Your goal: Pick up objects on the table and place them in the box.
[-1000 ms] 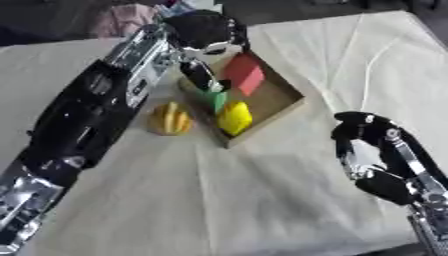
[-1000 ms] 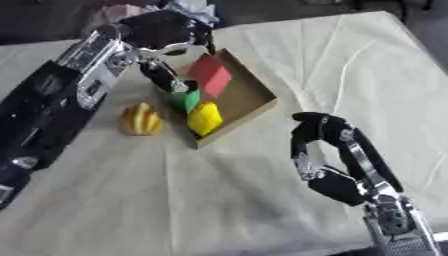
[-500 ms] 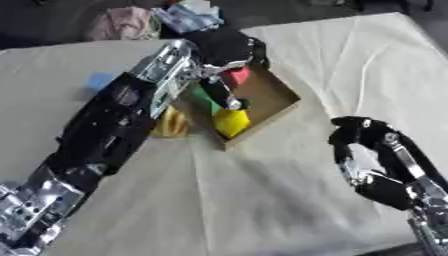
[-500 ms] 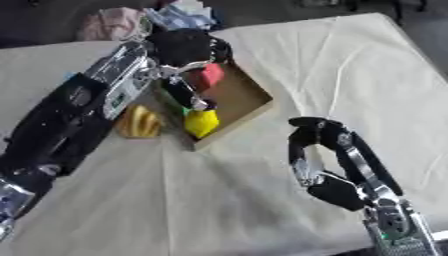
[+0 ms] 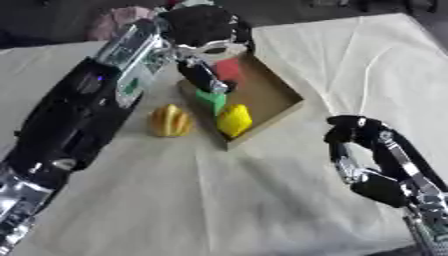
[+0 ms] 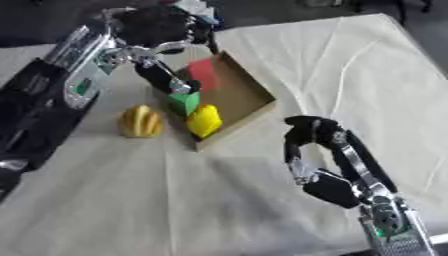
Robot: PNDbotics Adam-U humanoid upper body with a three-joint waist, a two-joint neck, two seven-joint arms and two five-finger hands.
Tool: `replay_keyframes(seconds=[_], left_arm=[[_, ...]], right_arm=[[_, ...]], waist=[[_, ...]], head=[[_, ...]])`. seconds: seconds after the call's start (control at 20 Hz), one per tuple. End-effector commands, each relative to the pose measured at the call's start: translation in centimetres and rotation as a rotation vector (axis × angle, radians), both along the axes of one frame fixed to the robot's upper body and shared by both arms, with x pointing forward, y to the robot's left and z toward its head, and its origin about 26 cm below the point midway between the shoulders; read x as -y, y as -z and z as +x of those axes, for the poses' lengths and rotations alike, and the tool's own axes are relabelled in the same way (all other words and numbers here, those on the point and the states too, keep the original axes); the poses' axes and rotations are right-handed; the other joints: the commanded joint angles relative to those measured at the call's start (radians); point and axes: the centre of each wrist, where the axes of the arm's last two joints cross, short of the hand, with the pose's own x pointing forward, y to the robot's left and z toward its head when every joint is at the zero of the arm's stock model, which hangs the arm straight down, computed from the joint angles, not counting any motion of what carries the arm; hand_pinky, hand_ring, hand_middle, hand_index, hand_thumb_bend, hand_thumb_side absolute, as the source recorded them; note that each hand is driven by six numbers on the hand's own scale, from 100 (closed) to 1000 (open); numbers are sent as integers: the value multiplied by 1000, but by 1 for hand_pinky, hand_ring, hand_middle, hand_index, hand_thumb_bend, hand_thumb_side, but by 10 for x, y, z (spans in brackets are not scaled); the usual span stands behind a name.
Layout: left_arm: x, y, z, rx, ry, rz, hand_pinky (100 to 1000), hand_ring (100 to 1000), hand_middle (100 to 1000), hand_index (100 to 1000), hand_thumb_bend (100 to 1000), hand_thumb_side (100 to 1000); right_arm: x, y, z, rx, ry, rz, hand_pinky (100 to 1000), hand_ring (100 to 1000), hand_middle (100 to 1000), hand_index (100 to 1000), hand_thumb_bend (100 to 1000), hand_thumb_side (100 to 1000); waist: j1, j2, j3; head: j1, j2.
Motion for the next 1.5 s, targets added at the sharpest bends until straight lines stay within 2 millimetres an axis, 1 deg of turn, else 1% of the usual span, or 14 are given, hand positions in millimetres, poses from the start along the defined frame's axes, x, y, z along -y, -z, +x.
replay_keyframes(seconds=[0.05, 0.15, 0.25, 0.3, 0.35, 0.55, 0.6, 0.85, 1.1, 1.2, 1.35, 1.5], left_arm=[[-30, -25, -14, -14, -64, 57, 789, 712, 716, 793, 408, 312], [-45, -24, -16, -63, -124, 102, 790, 712, 718, 795, 417, 311], [-59, -18, -14, -117, -195, 143, 789, 713, 726, 804, 437, 335], [-64, -13, -11, -147, -231, 157, 788, 715, 728, 809, 499, 261], [-69, -8, -8, -177, -264, 167, 787, 715, 730, 810, 455, 361], [-80, 16, 7, -257, -339, 183, 785, 721, 744, 824, 479, 389], [-81, 21, 10, -266, -347, 183, 785, 726, 750, 830, 497, 399], [-80, 46, 20, -312, -355, 211, 797, 747, 779, 856, 521, 433], [-76, 60, 25, -342, -354, 233, 801, 753, 790, 864, 520, 435], [-75, 65, 26, -340, -350, 222, 795, 746, 783, 856, 511, 421], [-72, 73, 27, -332, -338, 203, 774, 718, 747, 821, 480, 385], [-69, 81, 28, -322, -324, 187, 743, 672, 702, 780, 444, 337]], right_arm=[[5, -5, 1, 21, 19, -11, 643, 645, 589, 797, 100, 397], [6, -5, 1, 22, 26, -13, 643, 645, 589, 797, 100, 398], [7, -5, 1, 23, 30, -13, 643, 646, 589, 797, 100, 398], [7, -5, 1, 23, 30, -13, 643, 646, 589, 797, 100, 397], [7, -5, 2, 24, 31, -13, 643, 646, 589, 797, 100, 396], [7, -5, 1, 25, 35, -10, 642, 647, 589, 797, 100, 395], [7, -5, 1, 25, 36, -9, 643, 647, 589, 798, 100, 395], [6, -5, 1, 26, 33, -6, 642, 647, 589, 798, 100, 394], [6, -5, 1, 26, 33, -5, 642, 648, 590, 798, 100, 393], [6, -5, 1, 26, 33, -5, 642, 648, 590, 798, 100, 391], [5, -5, 1, 26, 32, -4, 642, 648, 590, 798, 100, 395], [5, -5, 1, 26, 32, -4, 642, 648, 590, 798, 100, 392]], waist=[[9, -32, 5], [11, -33, 11], [12, -33, 16], [12, -32, 17], [11, -32, 18], [7, -30, 19], [6, -30, 19], [3, -27, 18], [2, -27, 16], [2, -27, 15], [2, -27, 14], [2, -26, 13]], head=[[-11, -11], [-17, -11], [-20, -11], [-22, -11], [-23, -12], [-25, -11], [-26, -10], [-26, -11], [-27, -11], [-27, -12], [-27, -13], [-27, -13]])
